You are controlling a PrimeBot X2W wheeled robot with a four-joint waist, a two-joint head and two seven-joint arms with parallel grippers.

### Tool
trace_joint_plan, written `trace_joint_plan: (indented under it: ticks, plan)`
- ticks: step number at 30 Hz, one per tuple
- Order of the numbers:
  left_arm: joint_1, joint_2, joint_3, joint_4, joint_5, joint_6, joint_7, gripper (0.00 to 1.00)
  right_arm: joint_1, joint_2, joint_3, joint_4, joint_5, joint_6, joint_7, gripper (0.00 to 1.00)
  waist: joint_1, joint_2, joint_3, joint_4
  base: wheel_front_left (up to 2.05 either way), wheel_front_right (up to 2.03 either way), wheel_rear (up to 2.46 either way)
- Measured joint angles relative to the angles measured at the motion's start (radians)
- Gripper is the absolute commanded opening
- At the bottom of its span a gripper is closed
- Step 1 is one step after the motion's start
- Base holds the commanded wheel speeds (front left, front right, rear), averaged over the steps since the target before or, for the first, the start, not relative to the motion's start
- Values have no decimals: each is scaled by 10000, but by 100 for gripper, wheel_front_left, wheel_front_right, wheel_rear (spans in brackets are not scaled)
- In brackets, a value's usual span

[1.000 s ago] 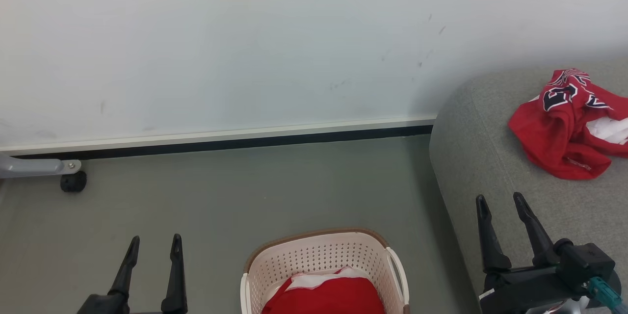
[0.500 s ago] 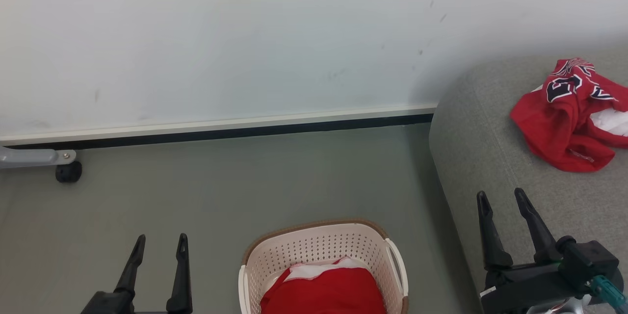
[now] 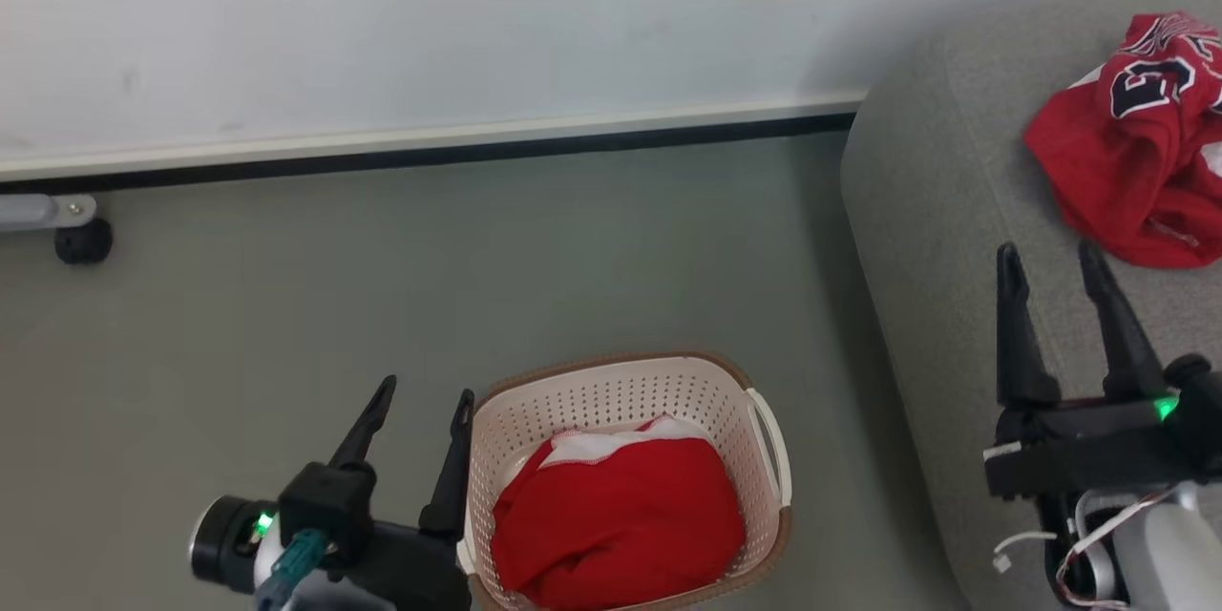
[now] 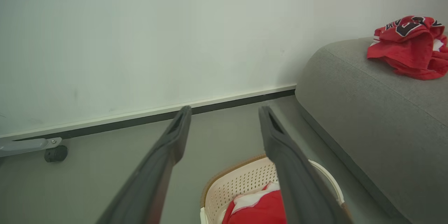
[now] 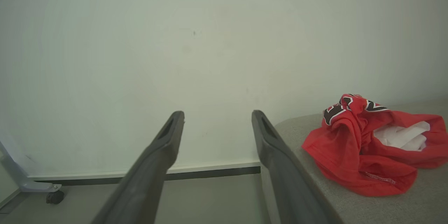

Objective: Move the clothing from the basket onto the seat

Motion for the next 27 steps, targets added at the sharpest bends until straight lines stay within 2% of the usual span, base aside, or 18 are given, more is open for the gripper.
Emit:
trace_joint_plan:
  ticks: [8, 21, 27]
  plan:
    - [-1291, -282, -909, 1126, 495, -497, 665, 100, -1577, -197, -291, -96, 52, -35, 125, 100, 1, 0, 1130, -124, 0, 0, 0]
    - [-3146, -445, -2084, 2974, 1313, -1369, 1555, 100, -3521, -75, -127, -236, 127, 19, 180, 100, 2, 1, 3034, -458, 0, 0, 0]
    - [-3724, -430, -2445, 3590, 1651, -1553, 1827, 100, -4143, -4, -31, -337, 140, 50, 180, 100, 1, 1, 3770, -637, 0, 0, 0]
